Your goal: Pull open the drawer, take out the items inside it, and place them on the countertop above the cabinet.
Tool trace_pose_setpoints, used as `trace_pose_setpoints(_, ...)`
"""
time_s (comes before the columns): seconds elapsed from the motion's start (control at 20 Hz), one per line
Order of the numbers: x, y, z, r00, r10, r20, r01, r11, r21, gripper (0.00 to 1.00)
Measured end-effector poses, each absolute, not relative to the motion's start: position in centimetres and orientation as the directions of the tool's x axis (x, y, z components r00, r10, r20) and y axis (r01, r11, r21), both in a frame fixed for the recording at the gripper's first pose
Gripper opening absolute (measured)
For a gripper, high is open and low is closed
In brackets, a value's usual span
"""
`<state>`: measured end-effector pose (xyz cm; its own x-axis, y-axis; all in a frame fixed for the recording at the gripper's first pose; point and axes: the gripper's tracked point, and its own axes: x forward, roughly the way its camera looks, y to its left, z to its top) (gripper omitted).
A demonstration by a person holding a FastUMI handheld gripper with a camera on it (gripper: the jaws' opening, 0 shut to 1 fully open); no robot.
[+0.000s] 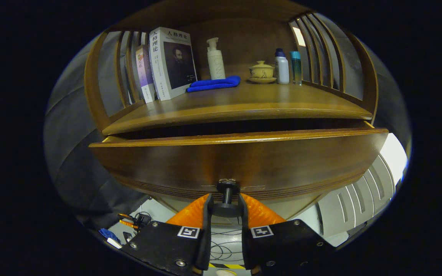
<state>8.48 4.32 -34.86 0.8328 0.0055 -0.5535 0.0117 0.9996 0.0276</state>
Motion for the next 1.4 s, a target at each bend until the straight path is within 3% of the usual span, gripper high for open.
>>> trace_pose_setpoints(1.4, -3.0, 5.2, -35.4, 0.772, 0.025, -0.635, -0.035, 0.999, -0.004, 0.35)
